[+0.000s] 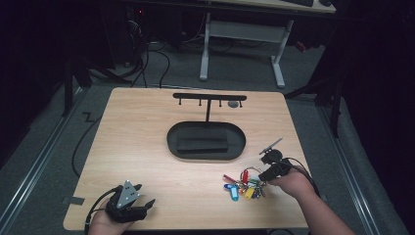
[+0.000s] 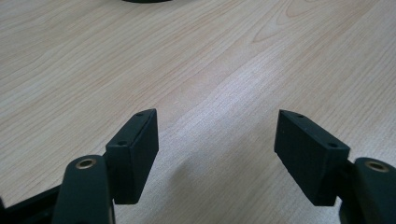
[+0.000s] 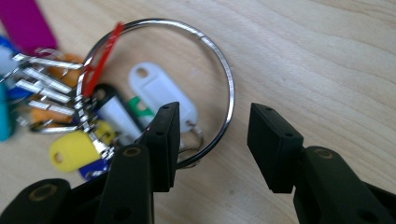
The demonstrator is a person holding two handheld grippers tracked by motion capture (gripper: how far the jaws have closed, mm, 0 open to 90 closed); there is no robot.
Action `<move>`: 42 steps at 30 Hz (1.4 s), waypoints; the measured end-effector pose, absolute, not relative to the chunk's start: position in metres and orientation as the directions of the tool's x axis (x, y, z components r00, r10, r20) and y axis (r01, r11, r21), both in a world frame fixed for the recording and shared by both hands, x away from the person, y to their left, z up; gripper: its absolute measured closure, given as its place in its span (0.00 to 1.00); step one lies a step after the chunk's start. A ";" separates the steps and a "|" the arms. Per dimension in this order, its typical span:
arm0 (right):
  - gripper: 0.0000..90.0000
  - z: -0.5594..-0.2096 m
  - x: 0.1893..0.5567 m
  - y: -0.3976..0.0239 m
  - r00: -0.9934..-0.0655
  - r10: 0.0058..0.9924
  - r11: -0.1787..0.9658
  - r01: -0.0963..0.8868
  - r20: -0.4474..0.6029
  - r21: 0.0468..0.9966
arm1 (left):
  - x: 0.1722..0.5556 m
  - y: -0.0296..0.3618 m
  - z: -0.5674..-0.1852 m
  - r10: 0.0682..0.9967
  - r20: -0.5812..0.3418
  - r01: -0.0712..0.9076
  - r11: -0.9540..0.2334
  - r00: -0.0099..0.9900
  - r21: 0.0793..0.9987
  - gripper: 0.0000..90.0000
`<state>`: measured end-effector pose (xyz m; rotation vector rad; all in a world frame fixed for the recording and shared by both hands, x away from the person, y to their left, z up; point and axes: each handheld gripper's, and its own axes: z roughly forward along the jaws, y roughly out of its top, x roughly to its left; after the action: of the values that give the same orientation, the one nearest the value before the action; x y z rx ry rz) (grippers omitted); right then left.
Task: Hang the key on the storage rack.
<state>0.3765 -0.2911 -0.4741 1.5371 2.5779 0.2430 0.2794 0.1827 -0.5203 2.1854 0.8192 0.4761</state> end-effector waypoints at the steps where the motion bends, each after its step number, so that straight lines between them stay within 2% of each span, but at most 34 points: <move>1: 0.62 -0.475 0.378 -0.292 -0.460 0.888 0.455 0.868 -0.021 0.200 | 0.279 0.183 -0.520 0.681 0.080 0.406 -0.522 0.728 0.750 0.35; 7: 0.70 -0.481 0.388 -0.294 -0.423 0.906 0.416 0.895 0.012 0.158 | 0.280 0.182 -0.521 0.679 0.083 0.405 -0.528 0.730 0.747 0.35; 11: 0.87 -0.484 0.388 -0.292 -0.433 0.901 0.428 0.893 0.008 0.143 | 0.279 0.182 -0.521 0.679 0.083 0.405 -0.526 0.729 0.747 0.35; 14: 0.96 -0.480 0.387 -0.289 -0.446 0.895 0.439 0.884 0.007 0.163 | 0.279 0.182 -0.521 0.678 0.082 0.406 -0.527 0.730 0.747 0.35; 18: 0.96 -0.463 0.383 -0.281 -0.497 0.868 0.490 0.849 -0.019 0.197 | 0.280 0.181 -0.522 0.678 0.083 0.410 -0.533 0.731 0.740 0.35; 25: 0.97 -0.413 0.370 -0.265 -0.591 0.804 0.582 0.762 -0.062 0.282 | 0.280 0.181 -0.522 0.681 0.085 0.410 -0.530 0.727 0.742 0.35; 30: 0.97 -0.382 0.361 -0.256 -0.636 0.766 0.629 0.715 -0.089 0.305 | 0.280 0.181 -0.523 0.681 0.084 0.411 -0.531 0.727 0.741 0.35; 42: 0.97 -0.325 0.360 -0.253 -0.624 0.765 0.635 0.689 -0.159 0.348 | 0.281 0.183 -0.522 0.678 0.081 0.403 -0.523 0.730 0.751 0.35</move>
<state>0.3605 -0.2527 -0.3249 1.1723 2.5667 0.3680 0.2811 0.1831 -0.5216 2.1866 0.8129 0.4755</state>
